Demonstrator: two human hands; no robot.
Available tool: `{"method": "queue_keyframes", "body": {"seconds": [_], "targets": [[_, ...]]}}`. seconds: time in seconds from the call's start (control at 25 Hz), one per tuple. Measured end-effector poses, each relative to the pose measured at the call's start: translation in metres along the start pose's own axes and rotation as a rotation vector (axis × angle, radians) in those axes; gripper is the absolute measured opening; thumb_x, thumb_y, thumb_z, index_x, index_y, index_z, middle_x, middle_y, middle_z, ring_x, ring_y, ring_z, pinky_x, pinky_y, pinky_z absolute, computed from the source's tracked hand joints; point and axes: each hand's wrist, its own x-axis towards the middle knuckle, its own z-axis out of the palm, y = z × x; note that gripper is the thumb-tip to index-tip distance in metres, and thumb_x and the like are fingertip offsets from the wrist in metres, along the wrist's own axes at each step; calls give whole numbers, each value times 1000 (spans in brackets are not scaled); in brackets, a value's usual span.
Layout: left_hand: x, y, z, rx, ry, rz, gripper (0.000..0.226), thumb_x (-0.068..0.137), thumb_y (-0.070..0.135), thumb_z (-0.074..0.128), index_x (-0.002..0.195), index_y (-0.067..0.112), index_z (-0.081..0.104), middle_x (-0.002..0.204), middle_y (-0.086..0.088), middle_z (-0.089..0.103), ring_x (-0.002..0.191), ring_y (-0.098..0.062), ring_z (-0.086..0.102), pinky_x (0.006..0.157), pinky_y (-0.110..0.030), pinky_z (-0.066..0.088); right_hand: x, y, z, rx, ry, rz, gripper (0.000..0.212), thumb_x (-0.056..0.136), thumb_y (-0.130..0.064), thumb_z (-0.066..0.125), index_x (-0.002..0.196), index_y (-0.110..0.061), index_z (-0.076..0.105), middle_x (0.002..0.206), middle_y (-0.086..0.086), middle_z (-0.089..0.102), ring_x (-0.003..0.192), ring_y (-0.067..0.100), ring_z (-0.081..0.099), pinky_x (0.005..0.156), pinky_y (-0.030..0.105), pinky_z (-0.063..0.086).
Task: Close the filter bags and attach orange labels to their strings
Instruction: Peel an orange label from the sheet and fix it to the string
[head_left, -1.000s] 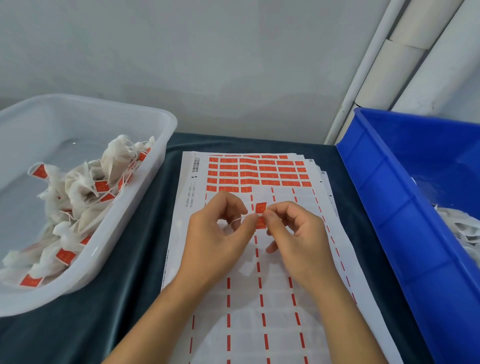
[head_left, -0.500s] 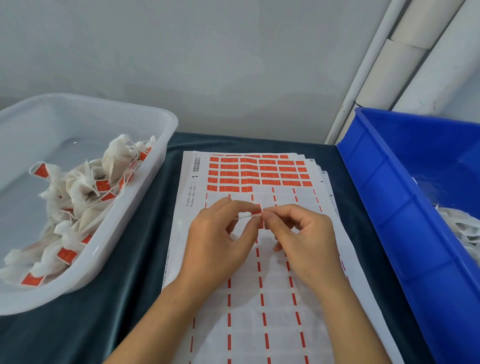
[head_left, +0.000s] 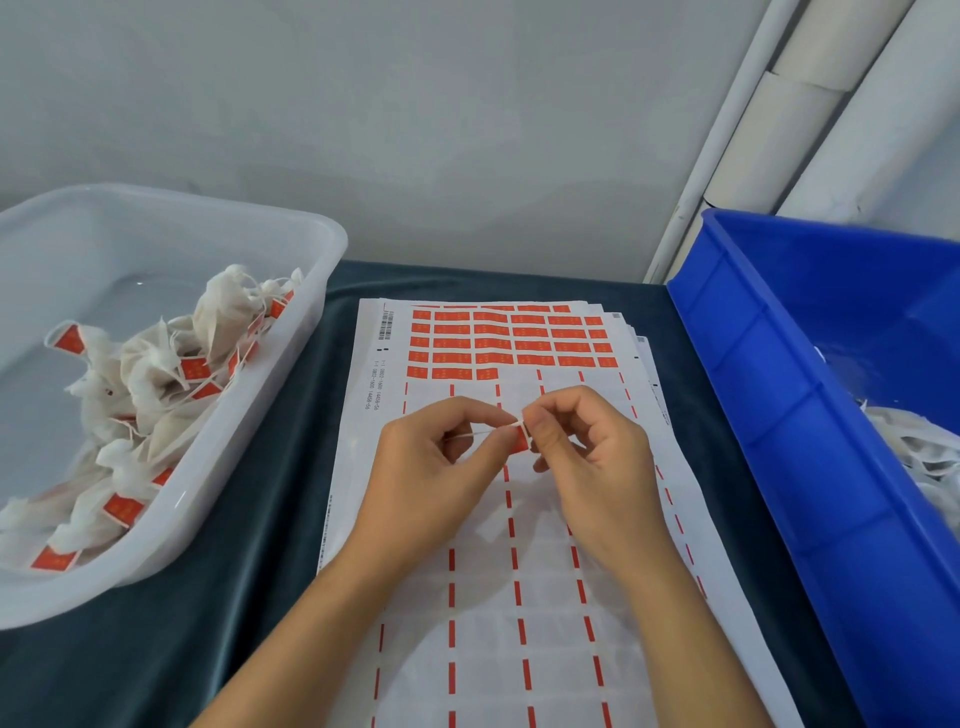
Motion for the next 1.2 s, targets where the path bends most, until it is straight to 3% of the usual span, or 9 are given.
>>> {"method": "queue_keyframes", "body": {"seconds": [0.2, 0.32, 0.88, 1.2], "targets": [[4, -4, 0, -92, -59, -80, 5, 92, 42, 73, 93, 41, 78, 84, 7, 76, 80, -29, 68, 74, -36, 60, 1, 1, 0, 26, -7, 7, 15, 96, -46, 61, 97, -33, 68, 89, -18, 72, 84, 8, 71, 71, 20, 60], [5, -6, 1, -100, -70, -85, 11, 89, 50, 70, 94, 44, 78, 85, 10, 77, 84, -28, 70, 80, -32, 59, 1, 2, -1, 37, -13, 17, 11, 99, -39, 63, 98, -30, 69, 87, -16, 72, 81, 8, 71, 70, 18, 58], [5, -5, 1, -104, -54, -101, 9, 91, 49, 71, 94, 43, 78, 82, 5, 76, 81, -30, 70, 79, -33, 60, 0, -2, -1, 68, -23, 25, 25, 90, -51, 59, 98, -30, 69, 87, -17, 72, 81, 7, 72, 68, 12, 55], [4, -2, 1, -121, -44, -132, 6, 91, 44, 74, 91, 41, 79, 81, 0, 76, 81, -28, 70, 79, -28, 60, -1, 1, -1, 76, -37, 27, 13, 97, -41, 63, 98, -30, 69, 87, -17, 72, 81, 7, 71, 69, 13, 56]]}}
